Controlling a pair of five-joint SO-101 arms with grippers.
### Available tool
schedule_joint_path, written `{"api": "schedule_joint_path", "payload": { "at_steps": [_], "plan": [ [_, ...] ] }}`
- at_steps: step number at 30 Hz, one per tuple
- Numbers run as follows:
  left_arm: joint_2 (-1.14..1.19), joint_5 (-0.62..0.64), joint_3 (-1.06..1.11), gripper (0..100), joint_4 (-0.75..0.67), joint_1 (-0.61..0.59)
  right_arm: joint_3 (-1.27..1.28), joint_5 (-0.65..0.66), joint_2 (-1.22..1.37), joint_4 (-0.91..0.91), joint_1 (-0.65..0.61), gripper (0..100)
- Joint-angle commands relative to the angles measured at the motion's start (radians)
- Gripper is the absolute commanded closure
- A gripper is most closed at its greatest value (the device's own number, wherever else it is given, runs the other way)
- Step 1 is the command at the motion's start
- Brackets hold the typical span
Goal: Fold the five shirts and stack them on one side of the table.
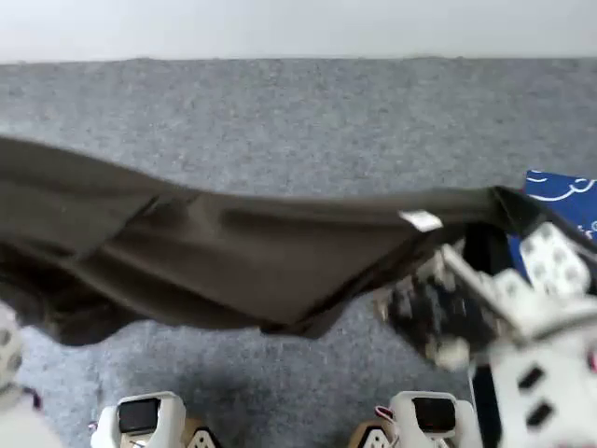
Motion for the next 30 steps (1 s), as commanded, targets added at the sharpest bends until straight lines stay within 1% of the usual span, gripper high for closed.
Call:
{"api": "schedule_joint_path", "payload": {
  "at_steps": [1, 3, 5, 7, 15, 17, 19, 21, 23, 27, 30],
  "plan": [
    [0.008, -0.006, -0.071, 98, -0.020, 0.002, -0.008, 0.026, -0.019, -0.087, 0.125, 98.8],
    [0.009, -0.006, -0.116, 98, -0.083, 0.002, -0.008, 0.035, -0.027, -0.168, 0.193, 98.8],
    [0.015, -0.006, -0.130, 98, -0.163, 0.002, -0.009, 0.037, -0.030, -0.234, 0.209, 98.8],
    [0.017, -0.009, -0.105, 98, -0.183, 0.000, 0.011, 0.040, -0.016, -0.251, 0.209, 98.8],
    [0.009, -0.009, 0.166, 98, 0.000, 0.002, 0.388, 0.041, 0.019, -0.254, 0.208, 98.8],
    [0.009, -0.005, 0.219, 98, 0.026, 0.002, 0.431, 0.035, 0.019, -0.246, 0.179, 98.8],
    [0.009, 0.035, 0.251, 98, 0.028, 0.002, 0.431, 0.017, 0.019, -0.228, 0.143, 98.8],
    [0.008, 0.126, 0.255, 98, 0.029, 0.002, 0.430, -0.049, 0.019, -0.223, 0.114, 98.8],
    [0.008, 0.190, 0.262, 98, 0.044, 0.002, 0.417, -0.097, 0.018, -0.226, 0.082, 98.8],
    [0.008, 0.239, 0.263, 98, 0.138, 0.002, 0.278, -0.132, 0.027, -0.255, 0.045, 98.8],
    [0.008, 0.244, 0.243, 98, 0.137, 0.002, 0.161, -0.129, 0.027, -0.318, 0.036, 98.8]
  ]
}}
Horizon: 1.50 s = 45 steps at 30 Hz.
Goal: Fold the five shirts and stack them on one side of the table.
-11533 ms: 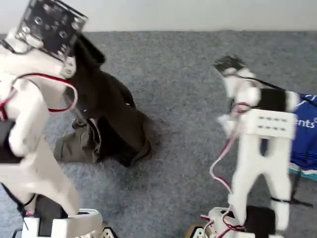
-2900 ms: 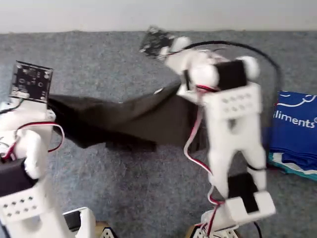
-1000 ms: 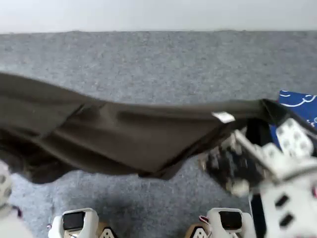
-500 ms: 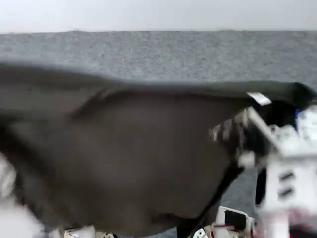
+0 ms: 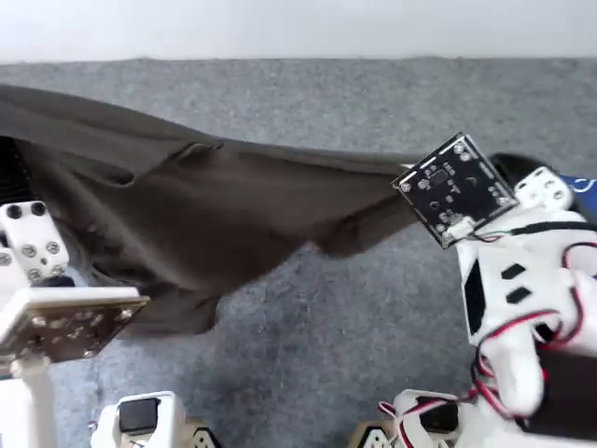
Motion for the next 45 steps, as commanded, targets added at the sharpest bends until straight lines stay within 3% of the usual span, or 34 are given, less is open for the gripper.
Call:
{"api": "schedule_joint_path", "payload": {
  "at_steps": [1, 8, 11, 13, 15, 29, 38, 45],
  "plan": [
    [0.006, 0.015, -0.044, 98, -0.009, 0.002, -0.158, -0.014, -0.007, -0.079, -0.010, 98.8],
    [0.009, 0.011, -0.165, 98, -0.242, 0.002, -0.209, 0.087, -0.013, -0.176, -0.004, 98.8],
    [0.014, 0.000, -0.147, 98, -0.104, 0.002, -0.112, 0.130, -0.004, -0.097, -0.004, 98.8],
    [0.008, -0.086, -0.104, 98, 0.038, 0.005, 0.015, 0.195, -0.015, -0.054, -0.004, 98.8],
    [0.006, -0.158, -0.085, 98, 0.087, 0.003, 0.071, 0.216, -0.031, -0.053, -0.004, 98.8],
    [0.006, -0.163, -0.053, 98, -0.212, 0.003, 0.064, 0.218, -0.093, -0.189, 0.018, 98.8],
    [0.006, -0.161, -0.202, 98, -0.222, 0.003, 0.063, 0.218, -0.242, -0.191, 0.174, 98.8],
    [0.015, -0.161, -0.228, 98, -0.180, 0.002, 0.077, 0.218, -0.263, -0.191, 0.177, 98.8]
  ]
}}
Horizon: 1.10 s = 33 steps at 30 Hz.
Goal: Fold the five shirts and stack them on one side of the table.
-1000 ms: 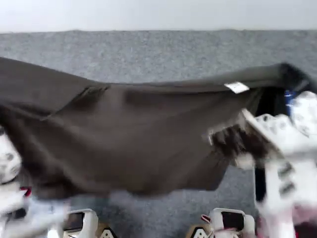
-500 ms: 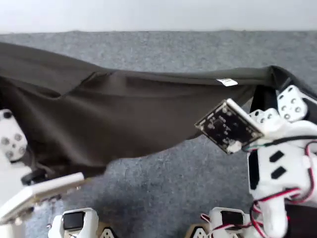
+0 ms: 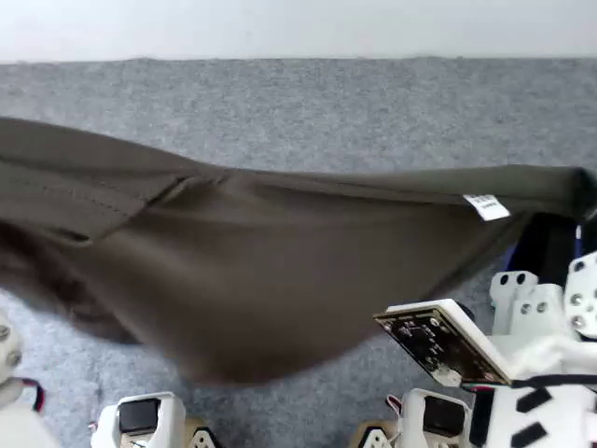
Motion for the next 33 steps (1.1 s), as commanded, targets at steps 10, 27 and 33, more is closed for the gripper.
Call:
{"api": "schedule_joint_path", "payload": {
  "at_steps": [10, 27, 33],
  "plan": [
    [0.017, -0.012, 0.533, 98, 0.124, 0.009, 0.486, 0.012, 0.120, -0.249, -0.008, 98.8],
    [0.167, -0.249, 1.518, 98, -1.203, 0.066, 0.786, 0.046, 0.627, -1.086, -0.104, 98.8],
    [0.482, -0.249, 1.368, 98, -1.424, 0.041, 0.786, 0.046, 0.799, -1.385, -0.147, 98.8]
  ]
}}
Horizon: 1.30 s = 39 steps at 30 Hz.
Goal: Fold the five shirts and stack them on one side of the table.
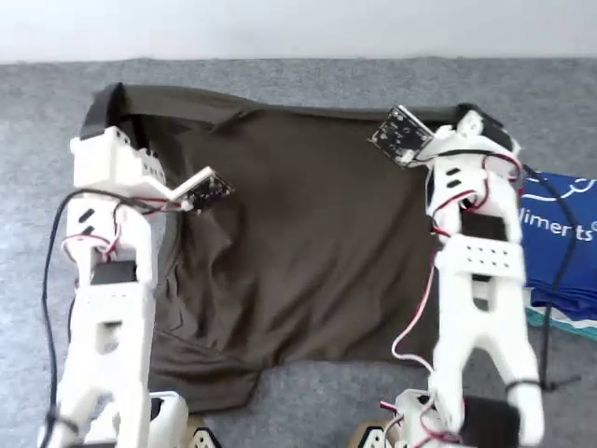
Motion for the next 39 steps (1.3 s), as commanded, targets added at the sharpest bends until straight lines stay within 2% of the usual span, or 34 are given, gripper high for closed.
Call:
{"api": "schedule_joint_path", "payload": {
  "at_steps": [1, 6, 9, 16, 20, 23, 26, 32, 35, 39],
  "plan": [
    [0.166, -0.006, -0.159, 98, -0.098, -0.025, -0.008, 0.006, 0.070, -0.208, -0.019, 98.8],
    [0.342, -0.006, -0.348, 98, -0.101, -0.026, -0.011, 0.012, 0.189, -0.446, -0.051, 98.8],
    [0.376, -0.006, -0.403, 98, -0.100, -0.020, -0.052, 0.058, 0.245, -0.486, -0.047, 98.8],
    [0.356, -0.011, -0.377, 98, -0.095, -0.014, -0.126, 0.060, 0.306, -0.463, -0.030, 98.8],
    [0.267, -0.041, -0.280, 98, -0.020, -0.011, -0.132, 0.060, 0.275, -0.248, -0.028, 98.8],
    [0.152, -0.083, -0.199, 98, 0.155, -0.011, -0.130, 0.058, 0.236, -0.064, -0.022, 98.8],
    [0.023, -0.081, -0.151, 98, 0.387, -0.014, -0.127, 0.058, 0.191, 0.117, -0.021, 98.8],
    [-0.224, 0.058, -0.107, 98, 0.862, -0.012, -0.127, 0.048, 0.107, 0.433, -0.025, 98.8],
    [-0.333, 0.066, -0.113, 98, 1.115, -0.009, -0.129, -0.014, 0.068, 0.572, -0.025, 98.8],
    [-0.463, 0.066, -0.108, 98, 1.424, -0.012, -0.129, -0.032, 0.047, 0.779, -0.024, 98.8]
  ]
}}
